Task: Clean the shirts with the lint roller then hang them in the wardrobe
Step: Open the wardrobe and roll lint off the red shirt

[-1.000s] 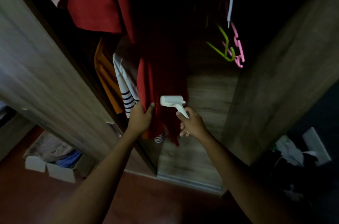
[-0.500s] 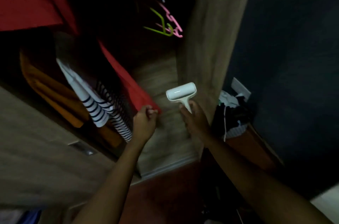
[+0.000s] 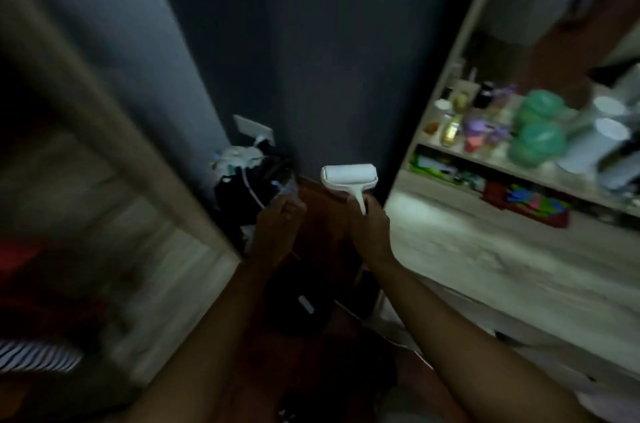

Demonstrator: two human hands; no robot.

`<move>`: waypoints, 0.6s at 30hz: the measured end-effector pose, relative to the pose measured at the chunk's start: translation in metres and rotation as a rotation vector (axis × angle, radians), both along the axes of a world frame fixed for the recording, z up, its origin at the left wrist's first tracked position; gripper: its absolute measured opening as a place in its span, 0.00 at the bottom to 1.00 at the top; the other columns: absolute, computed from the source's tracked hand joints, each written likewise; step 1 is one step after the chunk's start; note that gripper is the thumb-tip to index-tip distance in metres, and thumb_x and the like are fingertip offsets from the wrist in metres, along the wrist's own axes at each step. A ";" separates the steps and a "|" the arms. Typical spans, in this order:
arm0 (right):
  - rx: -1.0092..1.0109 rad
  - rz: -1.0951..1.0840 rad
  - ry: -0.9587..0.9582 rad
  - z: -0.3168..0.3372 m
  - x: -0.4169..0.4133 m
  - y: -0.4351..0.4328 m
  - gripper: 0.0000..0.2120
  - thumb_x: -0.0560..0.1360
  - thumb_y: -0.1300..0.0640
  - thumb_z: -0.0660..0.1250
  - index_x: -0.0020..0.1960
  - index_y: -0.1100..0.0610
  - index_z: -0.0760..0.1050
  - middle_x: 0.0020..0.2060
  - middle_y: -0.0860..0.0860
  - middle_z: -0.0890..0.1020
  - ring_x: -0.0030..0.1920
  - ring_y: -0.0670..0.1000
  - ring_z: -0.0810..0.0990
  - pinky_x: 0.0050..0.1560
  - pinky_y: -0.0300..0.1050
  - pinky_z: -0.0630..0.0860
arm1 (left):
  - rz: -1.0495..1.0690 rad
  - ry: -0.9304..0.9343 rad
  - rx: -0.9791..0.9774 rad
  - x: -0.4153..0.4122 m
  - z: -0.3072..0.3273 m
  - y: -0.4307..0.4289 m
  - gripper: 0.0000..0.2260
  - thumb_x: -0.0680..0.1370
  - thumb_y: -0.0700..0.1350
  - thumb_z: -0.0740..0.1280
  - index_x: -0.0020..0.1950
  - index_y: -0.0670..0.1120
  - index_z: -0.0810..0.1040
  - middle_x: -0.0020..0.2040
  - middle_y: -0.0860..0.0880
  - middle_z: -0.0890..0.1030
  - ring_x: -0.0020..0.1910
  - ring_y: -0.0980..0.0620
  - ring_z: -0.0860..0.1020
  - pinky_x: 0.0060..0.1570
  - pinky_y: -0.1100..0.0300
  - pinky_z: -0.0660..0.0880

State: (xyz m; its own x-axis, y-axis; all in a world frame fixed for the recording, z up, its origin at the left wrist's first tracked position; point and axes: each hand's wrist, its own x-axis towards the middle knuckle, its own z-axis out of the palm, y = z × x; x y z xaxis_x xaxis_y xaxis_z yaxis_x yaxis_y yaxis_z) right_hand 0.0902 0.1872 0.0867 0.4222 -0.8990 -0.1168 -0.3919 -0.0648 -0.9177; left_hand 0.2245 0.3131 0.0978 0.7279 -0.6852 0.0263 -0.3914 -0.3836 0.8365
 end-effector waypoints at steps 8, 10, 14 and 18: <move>0.167 -0.326 0.094 -0.072 -0.107 -0.114 0.14 0.82 0.52 0.60 0.54 0.63 0.76 0.45 0.56 0.80 0.44 0.53 0.77 0.43 0.43 0.68 | -0.302 -0.003 0.189 -0.101 -0.083 -0.163 0.09 0.80 0.51 0.66 0.51 0.47 0.81 0.46 0.49 0.82 0.45 0.48 0.79 0.47 0.59 0.70; 0.215 -0.393 0.121 -0.093 -0.125 -0.140 0.15 0.82 0.52 0.60 0.56 0.64 0.75 0.48 0.58 0.81 0.48 0.57 0.79 0.46 0.44 0.69 | -0.381 -0.017 0.244 -0.122 -0.111 -0.195 0.10 0.79 0.48 0.66 0.49 0.42 0.81 0.46 0.44 0.82 0.46 0.43 0.81 0.47 0.59 0.68; 0.280 -0.455 0.178 -0.124 -0.148 -0.176 0.17 0.82 0.49 0.60 0.56 0.63 0.74 0.47 0.52 0.79 0.44 0.50 0.79 0.42 0.36 0.73 | -0.428 -0.111 0.373 -0.136 -0.164 -0.238 0.18 0.77 0.56 0.61 0.50 0.42 0.81 0.50 0.42 0.82 0.51 0.40 0.80 0.51 0.49 0.76; 0.232 -0.513 0.253 -0.156 -0.161 -0.191 0.23 0.81 0.44 0.60 0.62 0.64 0.74 0.56 0.58 0.80 0.56 0.58 0.79 0.57 0.53 0.76 | -0.523 -0.211 0.474 -0.146 -0.183 -0.273 0.16 0.77 0.51 0.66 0.60 0.42 0.79 0.59 0.40 0.78 0.58 0.37 0.75 0.54 0.44 0.74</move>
